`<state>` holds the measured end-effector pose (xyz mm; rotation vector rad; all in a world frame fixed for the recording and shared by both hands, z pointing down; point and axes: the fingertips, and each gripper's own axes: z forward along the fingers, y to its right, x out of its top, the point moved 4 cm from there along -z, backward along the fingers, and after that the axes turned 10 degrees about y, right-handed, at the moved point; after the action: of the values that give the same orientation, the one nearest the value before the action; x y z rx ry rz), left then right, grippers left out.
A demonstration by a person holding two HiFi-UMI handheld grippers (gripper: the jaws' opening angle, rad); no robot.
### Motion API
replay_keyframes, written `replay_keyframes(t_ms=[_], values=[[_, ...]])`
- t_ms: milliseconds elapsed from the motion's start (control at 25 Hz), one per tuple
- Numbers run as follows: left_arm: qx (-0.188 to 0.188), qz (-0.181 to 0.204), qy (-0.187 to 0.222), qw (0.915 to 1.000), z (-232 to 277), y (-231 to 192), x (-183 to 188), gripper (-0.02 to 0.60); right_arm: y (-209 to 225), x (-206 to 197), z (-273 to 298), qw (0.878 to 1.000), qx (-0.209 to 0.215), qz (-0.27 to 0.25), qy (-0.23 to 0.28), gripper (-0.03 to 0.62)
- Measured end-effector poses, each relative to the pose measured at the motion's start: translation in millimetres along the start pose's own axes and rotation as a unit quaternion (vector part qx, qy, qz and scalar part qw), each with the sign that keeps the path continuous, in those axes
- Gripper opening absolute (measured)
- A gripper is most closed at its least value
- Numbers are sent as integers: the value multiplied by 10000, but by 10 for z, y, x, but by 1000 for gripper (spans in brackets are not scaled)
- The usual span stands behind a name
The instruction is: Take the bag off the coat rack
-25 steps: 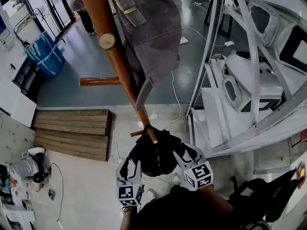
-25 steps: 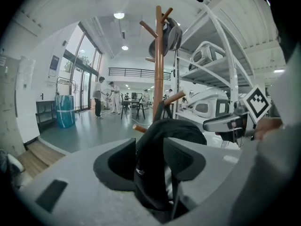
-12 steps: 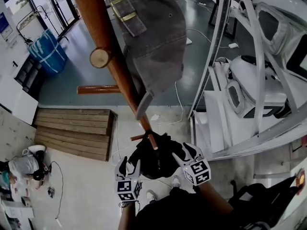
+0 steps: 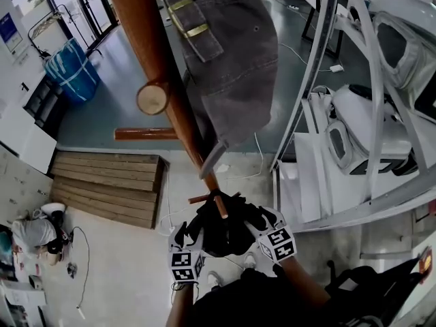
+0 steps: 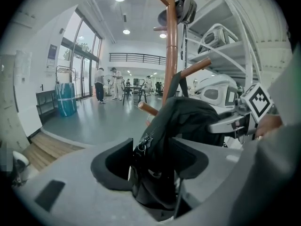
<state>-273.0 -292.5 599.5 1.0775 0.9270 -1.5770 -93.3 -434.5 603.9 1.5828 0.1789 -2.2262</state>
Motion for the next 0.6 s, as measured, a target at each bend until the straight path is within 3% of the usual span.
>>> replay_keyframes(t_ms=[360,600], values=[[-199,-74,66,9998,57,-13,-37,213,58,7,52,9997,-234,-54,10,227],[-310,5,170,9994,66,-20,-34,176,45,1,40,9994,-343,-22,82,184]])
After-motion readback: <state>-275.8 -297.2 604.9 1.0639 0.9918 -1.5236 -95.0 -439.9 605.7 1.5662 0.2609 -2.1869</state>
